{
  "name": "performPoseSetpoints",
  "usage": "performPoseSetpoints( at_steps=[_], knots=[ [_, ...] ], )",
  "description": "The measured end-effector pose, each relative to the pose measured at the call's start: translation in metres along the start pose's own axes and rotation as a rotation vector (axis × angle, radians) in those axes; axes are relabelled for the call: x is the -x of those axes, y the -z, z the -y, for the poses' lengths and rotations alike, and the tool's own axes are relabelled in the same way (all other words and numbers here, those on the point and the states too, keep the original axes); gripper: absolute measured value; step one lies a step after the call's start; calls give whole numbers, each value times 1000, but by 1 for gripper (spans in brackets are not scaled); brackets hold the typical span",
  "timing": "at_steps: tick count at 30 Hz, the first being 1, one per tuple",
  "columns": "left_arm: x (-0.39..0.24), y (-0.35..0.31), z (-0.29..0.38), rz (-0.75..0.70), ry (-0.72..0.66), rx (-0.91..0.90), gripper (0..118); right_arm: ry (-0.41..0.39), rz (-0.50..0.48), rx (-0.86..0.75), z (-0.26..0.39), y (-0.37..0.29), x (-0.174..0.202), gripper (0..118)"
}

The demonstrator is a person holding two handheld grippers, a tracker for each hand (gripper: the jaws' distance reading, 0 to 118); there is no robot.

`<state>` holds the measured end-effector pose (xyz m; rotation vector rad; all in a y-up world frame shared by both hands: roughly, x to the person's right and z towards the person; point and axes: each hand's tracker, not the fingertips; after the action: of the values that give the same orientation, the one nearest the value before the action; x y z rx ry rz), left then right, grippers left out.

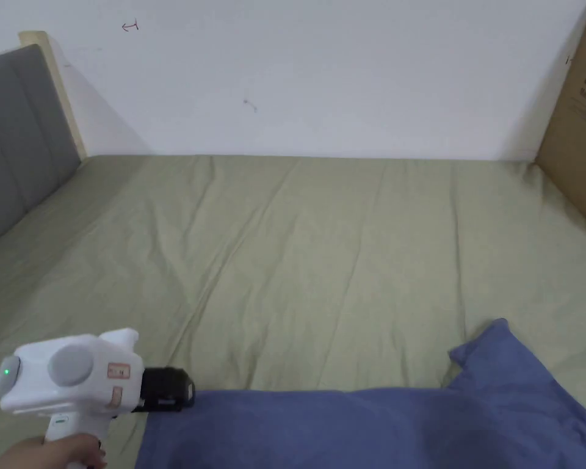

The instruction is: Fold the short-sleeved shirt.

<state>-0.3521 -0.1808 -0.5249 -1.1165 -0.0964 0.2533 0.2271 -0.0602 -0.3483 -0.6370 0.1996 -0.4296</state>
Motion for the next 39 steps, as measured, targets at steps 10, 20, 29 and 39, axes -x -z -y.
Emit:
performPoseSetpoints(
  at_steps=[10,20,29,39],
  knots=[
    [-34,39,35,-220,190,-101,86,58,57,120,-17,66,-42,0],
    [-55,-1,25,-81,157,-116,2,-3,252,372,-119,244,-114,118],
    [-59,-13,23,-110,194,-96,2,-123,342,568,-100,310,-117,85],
    [-61,-15,11,-137,80,-216,2,-116,363,204,-125,237,-85,3]
  ],
)
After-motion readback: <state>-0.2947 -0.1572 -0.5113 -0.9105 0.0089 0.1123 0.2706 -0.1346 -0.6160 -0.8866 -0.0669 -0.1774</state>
